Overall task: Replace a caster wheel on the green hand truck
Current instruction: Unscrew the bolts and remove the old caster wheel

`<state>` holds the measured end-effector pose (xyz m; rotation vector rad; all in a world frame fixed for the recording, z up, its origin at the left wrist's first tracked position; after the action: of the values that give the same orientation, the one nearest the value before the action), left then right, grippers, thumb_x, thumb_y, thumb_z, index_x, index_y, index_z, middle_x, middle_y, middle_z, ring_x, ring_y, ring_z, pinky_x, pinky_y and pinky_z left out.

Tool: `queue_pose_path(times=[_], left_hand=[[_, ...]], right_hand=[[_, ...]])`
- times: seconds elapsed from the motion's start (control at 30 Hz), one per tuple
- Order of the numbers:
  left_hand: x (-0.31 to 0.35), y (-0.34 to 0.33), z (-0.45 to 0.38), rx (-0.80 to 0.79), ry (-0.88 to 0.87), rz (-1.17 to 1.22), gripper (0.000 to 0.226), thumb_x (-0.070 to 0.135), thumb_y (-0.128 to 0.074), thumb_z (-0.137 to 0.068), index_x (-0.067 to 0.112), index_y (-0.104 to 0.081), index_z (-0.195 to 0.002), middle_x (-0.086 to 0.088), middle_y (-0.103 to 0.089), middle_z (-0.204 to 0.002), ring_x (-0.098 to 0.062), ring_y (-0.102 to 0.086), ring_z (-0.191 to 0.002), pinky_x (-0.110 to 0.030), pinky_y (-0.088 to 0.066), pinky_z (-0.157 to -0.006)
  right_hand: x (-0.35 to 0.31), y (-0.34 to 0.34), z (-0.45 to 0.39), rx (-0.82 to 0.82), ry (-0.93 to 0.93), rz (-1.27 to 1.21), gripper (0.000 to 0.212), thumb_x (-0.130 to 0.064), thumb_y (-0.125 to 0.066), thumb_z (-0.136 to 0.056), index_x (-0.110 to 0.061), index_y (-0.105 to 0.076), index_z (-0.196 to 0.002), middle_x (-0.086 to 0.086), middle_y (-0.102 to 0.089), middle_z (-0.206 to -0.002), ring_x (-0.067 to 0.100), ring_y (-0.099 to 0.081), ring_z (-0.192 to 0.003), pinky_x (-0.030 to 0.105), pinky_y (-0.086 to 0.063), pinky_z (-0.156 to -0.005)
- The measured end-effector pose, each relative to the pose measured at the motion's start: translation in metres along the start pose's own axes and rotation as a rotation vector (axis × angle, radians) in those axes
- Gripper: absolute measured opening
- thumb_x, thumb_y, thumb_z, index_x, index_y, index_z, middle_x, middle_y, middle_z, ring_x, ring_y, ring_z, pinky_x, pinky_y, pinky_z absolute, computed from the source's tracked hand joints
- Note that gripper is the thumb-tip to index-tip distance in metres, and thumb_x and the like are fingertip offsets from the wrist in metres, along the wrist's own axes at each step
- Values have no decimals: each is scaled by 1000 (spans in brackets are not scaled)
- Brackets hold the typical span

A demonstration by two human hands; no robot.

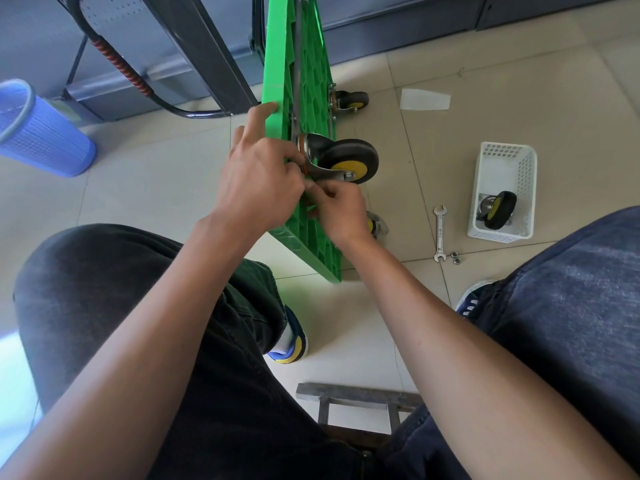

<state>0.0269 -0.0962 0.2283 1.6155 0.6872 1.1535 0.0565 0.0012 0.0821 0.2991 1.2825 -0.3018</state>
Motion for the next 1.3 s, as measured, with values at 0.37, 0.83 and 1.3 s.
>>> queue_pose_path(times=[0.37, 0.83, 1.3], left_hand=[[1, -1, -1, 11, -3, 1, 35, 7, -49, -87, 18, -79, -99, -3, -30, -159, -30, -35, -141, -42, -39, -108], [0, -1, -1, 8, -4, 4, 35, 8, -49, -85, 20, -79, -97, -2, -30, -159, -29, -35, -141, -41, -37, -108], [-1, -1, 0, 6, 10, 11, 36, 7, -48, -85, 20, -79, -98, -2, -30, -159, -30, -34, -142, -39, -36, -110]], right_hand=[[-5, 0, 6, 84, 150, 135, 16, -17, -66, -98, -8, -77, -105, 3, -76, -96, 21, -69, -86, 51, -58, -79], [-10, 1, 14, 160, 201, 38, 15, -20, -69, -96, -11, -78, -105, -5, -76, -93, -3, -65, -82, 23, -54, -77], [-18, -1, 21, 192, 464, 285, 21, 0, -66, -93, -4, -72, -113, 8, -74, -107, 22, -67, -97, 32, -53, -85]])
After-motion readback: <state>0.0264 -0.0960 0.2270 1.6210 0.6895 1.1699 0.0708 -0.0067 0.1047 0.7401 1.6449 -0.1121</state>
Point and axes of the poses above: each hand's wrist, its own z-axis away from the middle knuckle, its own y-axis out of the back of the hand, x = y × z, the point moved 6 cm from there along -z, towards the middle knuckle
